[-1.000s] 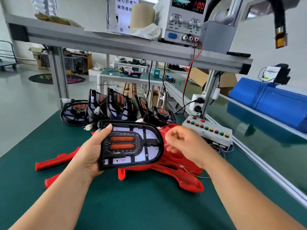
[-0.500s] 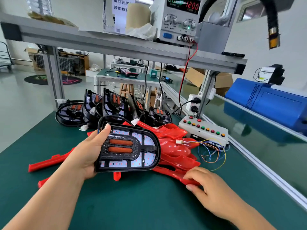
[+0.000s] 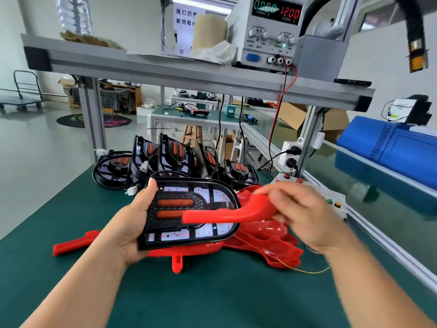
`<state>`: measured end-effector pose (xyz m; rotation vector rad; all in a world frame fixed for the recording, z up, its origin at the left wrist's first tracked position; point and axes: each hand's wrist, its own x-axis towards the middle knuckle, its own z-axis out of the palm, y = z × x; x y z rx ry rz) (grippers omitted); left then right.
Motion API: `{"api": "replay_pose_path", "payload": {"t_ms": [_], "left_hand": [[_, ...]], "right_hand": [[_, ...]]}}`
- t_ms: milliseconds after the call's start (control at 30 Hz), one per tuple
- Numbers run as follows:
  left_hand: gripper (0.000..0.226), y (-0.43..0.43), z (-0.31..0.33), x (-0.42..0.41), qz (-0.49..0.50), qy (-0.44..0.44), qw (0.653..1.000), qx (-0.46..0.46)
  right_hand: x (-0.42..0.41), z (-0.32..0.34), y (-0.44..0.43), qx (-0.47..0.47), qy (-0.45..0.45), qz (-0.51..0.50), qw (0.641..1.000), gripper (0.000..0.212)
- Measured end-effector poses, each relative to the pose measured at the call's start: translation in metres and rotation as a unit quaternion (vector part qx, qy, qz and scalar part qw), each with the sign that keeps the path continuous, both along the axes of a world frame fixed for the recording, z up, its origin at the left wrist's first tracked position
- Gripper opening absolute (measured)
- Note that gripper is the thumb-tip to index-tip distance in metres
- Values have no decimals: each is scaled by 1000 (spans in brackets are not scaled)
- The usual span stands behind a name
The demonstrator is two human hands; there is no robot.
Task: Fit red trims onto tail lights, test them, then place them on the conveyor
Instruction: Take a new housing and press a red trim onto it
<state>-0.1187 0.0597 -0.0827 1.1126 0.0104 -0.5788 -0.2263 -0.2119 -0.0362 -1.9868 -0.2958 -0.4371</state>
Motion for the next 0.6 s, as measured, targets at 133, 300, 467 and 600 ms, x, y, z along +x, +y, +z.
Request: {"api": "replay_pose_path", "payload": {"t_ms": [133, 300, 467, 600], "left_hand": [[67, -1, -4, 3, 22, -18, 1000, 2], [73, 0, -5, 6, 33, -28, 999, 3], [77, -4, -11, 9, 59, -54, 997, -13], [90, -5, -13, 9, 73, -63, 995, -20]], "right_hand": [[29, -20, 45, -96, 8, 3, 995, 28], [37, -41, 53, -142, -58, -55, 987, 32], [41, -54, 58, -120, -66, -98, 986, 17], [44, -60, 60, -117, -71, -132, 982, 11]]}}
